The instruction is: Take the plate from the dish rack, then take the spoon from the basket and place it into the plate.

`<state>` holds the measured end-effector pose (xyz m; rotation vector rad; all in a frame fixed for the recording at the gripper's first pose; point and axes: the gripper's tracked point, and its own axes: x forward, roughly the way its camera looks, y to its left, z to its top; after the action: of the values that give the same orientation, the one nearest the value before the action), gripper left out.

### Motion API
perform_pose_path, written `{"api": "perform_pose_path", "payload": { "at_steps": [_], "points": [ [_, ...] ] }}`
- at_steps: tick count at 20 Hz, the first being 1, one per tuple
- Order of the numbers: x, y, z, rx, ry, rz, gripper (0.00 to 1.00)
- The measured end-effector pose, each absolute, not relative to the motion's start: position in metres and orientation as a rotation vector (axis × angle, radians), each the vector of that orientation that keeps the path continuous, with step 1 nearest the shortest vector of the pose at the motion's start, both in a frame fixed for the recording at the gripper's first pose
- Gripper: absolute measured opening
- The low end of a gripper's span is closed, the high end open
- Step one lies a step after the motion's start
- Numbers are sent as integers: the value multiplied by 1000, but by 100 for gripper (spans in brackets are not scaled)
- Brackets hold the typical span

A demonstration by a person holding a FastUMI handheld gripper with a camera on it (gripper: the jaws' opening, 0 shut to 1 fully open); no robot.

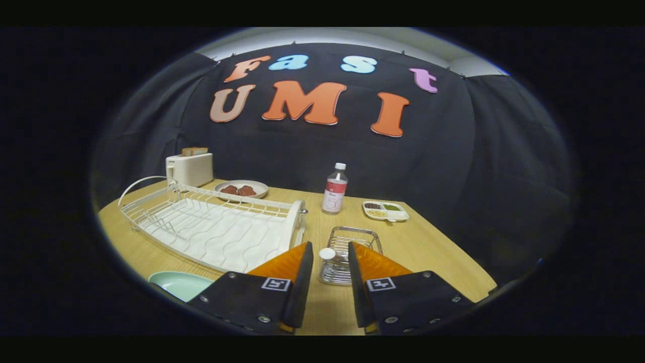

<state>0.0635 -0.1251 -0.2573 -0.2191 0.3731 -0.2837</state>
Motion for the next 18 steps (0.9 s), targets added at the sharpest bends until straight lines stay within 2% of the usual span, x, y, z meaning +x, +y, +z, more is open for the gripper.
{"api": "perform_pose_path", "payload": {
  "at_steps": [4, 7, 13, 18],
  "points": [
    [63, -139, -268, -155, 370, -331, 23],
    [63, -148, -265, -136, 342, -357, 17],
    [61, -146, -246, -112, 325, -327, 9],
    [46, -135, -189, -137, 242, -319, 9]
  ]
}}
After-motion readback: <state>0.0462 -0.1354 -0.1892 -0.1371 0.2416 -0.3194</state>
